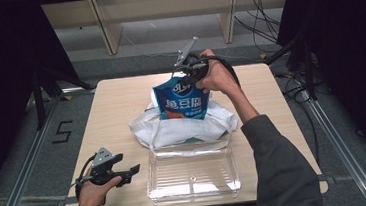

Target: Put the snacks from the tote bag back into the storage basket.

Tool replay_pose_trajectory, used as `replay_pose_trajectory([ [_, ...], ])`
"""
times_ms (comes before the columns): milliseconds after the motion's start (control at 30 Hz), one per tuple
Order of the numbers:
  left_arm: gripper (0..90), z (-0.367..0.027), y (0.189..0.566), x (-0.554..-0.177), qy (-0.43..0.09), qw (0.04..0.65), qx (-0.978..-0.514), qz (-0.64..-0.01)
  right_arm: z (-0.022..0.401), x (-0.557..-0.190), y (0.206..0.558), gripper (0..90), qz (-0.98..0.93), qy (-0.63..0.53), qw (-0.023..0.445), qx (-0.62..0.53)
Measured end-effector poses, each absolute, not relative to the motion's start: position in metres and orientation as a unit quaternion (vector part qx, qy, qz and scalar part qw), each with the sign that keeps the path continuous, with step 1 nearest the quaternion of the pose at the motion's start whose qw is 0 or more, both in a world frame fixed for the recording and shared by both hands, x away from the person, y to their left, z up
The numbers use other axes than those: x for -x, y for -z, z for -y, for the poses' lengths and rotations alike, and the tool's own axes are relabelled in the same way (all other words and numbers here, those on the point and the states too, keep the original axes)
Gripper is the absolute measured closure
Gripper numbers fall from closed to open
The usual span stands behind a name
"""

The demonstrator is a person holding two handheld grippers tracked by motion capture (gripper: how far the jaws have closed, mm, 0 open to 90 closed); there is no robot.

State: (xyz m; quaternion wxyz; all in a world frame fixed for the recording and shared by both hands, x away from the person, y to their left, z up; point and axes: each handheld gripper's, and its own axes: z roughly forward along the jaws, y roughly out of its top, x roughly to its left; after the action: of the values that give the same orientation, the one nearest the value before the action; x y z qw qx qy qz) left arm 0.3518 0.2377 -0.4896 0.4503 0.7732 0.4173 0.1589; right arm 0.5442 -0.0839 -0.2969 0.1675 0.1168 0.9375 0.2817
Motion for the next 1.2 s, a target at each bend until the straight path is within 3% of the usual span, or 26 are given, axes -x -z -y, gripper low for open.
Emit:
replay_pose_trajectory([
  [333, 18.2, -0.238, 0.492, -0.353, -0.154, 0.451, -0.771, -0.422, 0.081, -0.539, 0.288, 90.0, -0.937, -0.284, 0.178, -0.097],
  [1200, 18.1, -0.243, 0.493, -0.356, -0.152, 0.447, -0.773, -0.424, 0.082, -0.502, 0.209, 90.0, -0.921, -0.280, 0.253, -0.093],
])
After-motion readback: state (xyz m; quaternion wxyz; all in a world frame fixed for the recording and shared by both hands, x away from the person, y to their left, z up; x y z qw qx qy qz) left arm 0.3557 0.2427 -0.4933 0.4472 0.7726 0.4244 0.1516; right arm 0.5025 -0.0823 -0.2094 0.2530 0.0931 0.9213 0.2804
